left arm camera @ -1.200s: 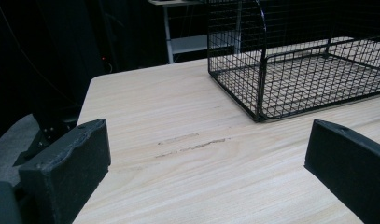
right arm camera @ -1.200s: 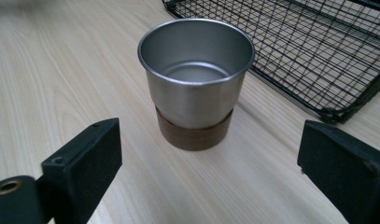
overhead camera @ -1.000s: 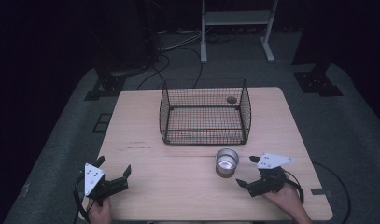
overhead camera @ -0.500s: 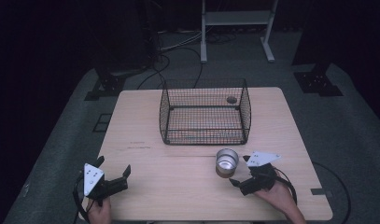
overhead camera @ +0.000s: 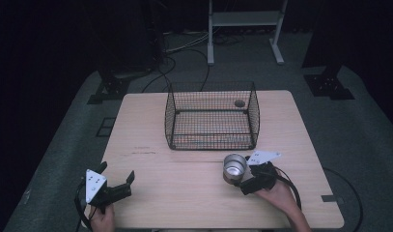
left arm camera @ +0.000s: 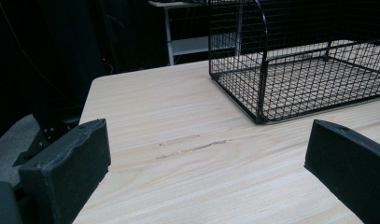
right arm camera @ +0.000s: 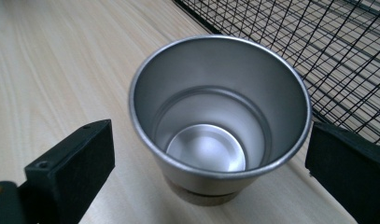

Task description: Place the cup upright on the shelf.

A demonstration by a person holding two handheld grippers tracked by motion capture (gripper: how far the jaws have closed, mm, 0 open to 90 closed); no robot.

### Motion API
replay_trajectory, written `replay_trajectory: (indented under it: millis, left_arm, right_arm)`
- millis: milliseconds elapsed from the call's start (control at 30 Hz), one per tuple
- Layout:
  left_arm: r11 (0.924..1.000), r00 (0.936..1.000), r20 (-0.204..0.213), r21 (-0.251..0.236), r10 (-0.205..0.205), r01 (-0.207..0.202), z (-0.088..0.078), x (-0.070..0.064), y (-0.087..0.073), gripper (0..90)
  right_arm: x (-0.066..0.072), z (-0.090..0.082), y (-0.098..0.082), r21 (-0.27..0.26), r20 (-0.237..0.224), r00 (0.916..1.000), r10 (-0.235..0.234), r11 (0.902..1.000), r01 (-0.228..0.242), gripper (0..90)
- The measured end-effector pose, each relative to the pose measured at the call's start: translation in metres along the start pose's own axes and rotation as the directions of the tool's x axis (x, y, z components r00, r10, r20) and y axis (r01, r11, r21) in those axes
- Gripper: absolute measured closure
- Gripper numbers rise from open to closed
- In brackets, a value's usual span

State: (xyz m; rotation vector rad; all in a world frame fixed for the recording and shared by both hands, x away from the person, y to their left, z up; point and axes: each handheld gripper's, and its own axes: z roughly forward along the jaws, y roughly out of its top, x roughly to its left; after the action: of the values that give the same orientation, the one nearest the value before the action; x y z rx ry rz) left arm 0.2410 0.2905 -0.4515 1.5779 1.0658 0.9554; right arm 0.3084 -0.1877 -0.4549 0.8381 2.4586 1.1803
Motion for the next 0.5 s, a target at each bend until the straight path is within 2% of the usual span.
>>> replay_trajectory:
  millis: [300, 500]
  left_arm:
    - [1.0, 1.0, -0.005, -0.002, -0.001, 0.001, -0.001, 0.001, 0.0, 0.0]
    - [1.0, 1.0, -0.007, -0.001, -0.001, 0.001, -0.002, 0.002, 0.0, 0.0]
  right_arm:
    - [-0.004, 0.015, 0.004, 0.01, -0.003, 1.0, 0.007, 0.9999, -0.007, 0.9]
    - [-0.004, 0.018, 0.005, 0.009, -0.007, 0.9999, 0.009, 0.9999, -0.009, 1.4]
